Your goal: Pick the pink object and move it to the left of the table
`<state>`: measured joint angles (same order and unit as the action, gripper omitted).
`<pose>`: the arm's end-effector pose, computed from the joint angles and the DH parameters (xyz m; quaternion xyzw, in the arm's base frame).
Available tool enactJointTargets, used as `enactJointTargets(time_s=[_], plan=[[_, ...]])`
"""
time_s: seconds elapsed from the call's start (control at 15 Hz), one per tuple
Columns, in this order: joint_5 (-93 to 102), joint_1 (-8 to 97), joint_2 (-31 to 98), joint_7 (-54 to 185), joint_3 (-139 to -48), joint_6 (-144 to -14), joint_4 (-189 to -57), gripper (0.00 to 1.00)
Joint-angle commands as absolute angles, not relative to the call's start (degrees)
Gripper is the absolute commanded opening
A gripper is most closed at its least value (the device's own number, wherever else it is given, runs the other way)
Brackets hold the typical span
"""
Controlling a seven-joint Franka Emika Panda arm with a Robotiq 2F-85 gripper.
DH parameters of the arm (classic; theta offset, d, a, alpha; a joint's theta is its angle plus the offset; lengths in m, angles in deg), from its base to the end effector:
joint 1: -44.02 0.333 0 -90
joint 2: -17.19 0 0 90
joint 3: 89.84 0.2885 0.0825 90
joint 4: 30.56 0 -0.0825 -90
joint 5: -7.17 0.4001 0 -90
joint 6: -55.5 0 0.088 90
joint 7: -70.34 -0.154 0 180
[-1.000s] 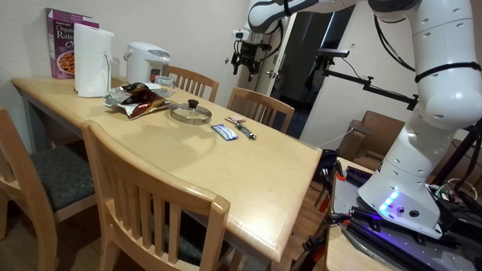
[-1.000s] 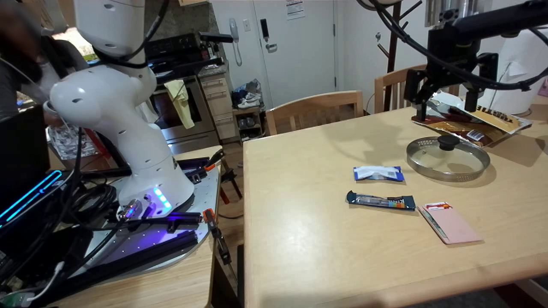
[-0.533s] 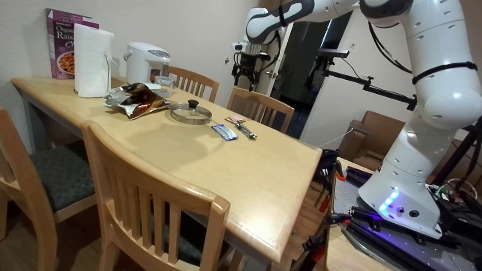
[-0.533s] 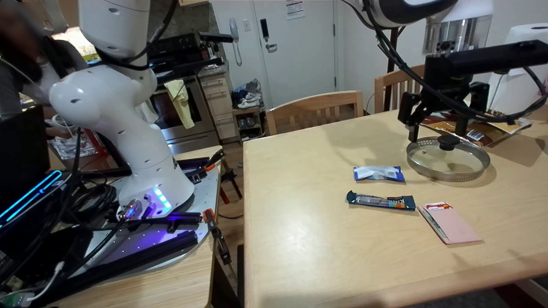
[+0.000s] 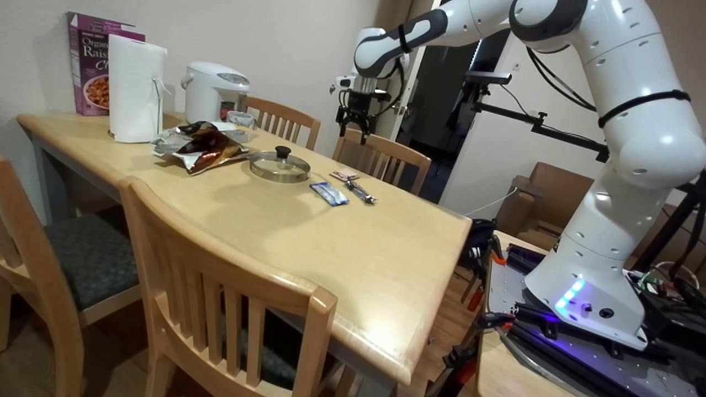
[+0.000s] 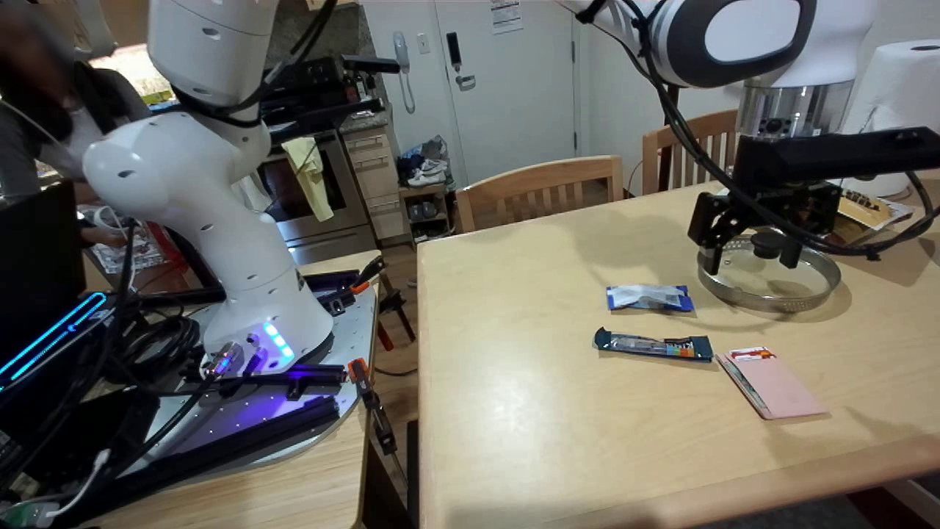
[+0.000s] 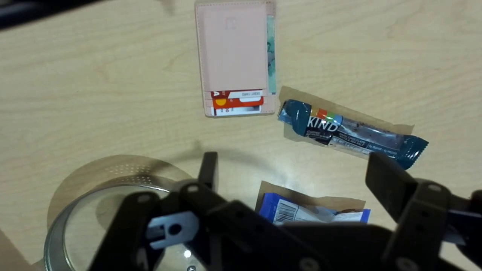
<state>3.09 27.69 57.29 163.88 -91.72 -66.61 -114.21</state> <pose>0.6745 -0.2256 0.1909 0.7766 0.6286 -0.0415 0.0109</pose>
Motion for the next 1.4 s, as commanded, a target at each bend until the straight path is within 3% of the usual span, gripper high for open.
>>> enactJointTargets(time_s=[0.0,1.33], plan=[[4.61,26.29,60.52,165.75,-90.69,-65.93,-110.55,1.0],[5.18,23.89,70.51,165.98,-89.69,-64.83,-105.2,1.0]])
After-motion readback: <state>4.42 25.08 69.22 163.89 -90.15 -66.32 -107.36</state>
